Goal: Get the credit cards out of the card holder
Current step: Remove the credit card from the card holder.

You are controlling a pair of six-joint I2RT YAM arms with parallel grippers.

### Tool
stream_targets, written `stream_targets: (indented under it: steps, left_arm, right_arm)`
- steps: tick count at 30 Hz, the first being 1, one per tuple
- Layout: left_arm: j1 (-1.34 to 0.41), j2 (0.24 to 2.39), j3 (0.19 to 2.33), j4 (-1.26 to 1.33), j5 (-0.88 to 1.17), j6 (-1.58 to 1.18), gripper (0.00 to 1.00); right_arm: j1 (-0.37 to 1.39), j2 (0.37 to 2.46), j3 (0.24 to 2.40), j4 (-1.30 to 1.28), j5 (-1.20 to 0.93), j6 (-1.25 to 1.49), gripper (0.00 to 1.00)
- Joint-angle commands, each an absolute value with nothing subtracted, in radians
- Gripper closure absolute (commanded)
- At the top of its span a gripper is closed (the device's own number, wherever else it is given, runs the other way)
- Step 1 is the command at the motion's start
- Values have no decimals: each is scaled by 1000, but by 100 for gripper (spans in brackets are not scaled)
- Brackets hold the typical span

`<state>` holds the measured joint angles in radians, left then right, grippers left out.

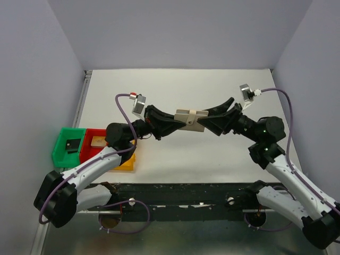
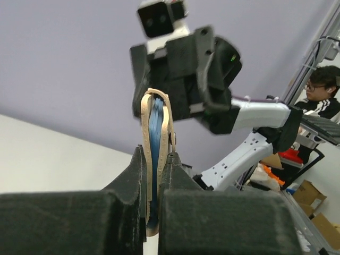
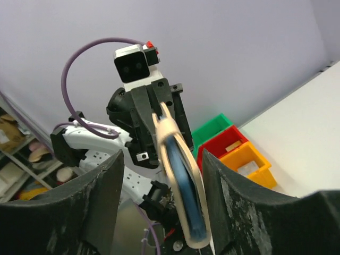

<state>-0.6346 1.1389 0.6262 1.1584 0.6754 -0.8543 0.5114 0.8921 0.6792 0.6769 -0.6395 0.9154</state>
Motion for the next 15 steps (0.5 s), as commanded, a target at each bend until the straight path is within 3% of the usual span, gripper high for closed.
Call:
stream_targets:
  steps: [1, 6, 10, 15]
  left_arm:
    - [-627, 1042, 711, 747, 712, -741, 100]
    - [-629, 1057, 905, 194, 710, -647, 100]
    - [-627, 1112, 1017, -21, 698, -646, 100]
    - [-626, 1186, 1107, -187, 683, -699, 100]
  right_arm:
    - [515, 779, 889, 11, -543, 529, 31]
    - [525, 750, 1061, -388, -315, 237, 30]
    - [589, 807, 1202, -642, -73, 98, 34]
    - [765, 886, 1301, -782, 344, -24, 34]
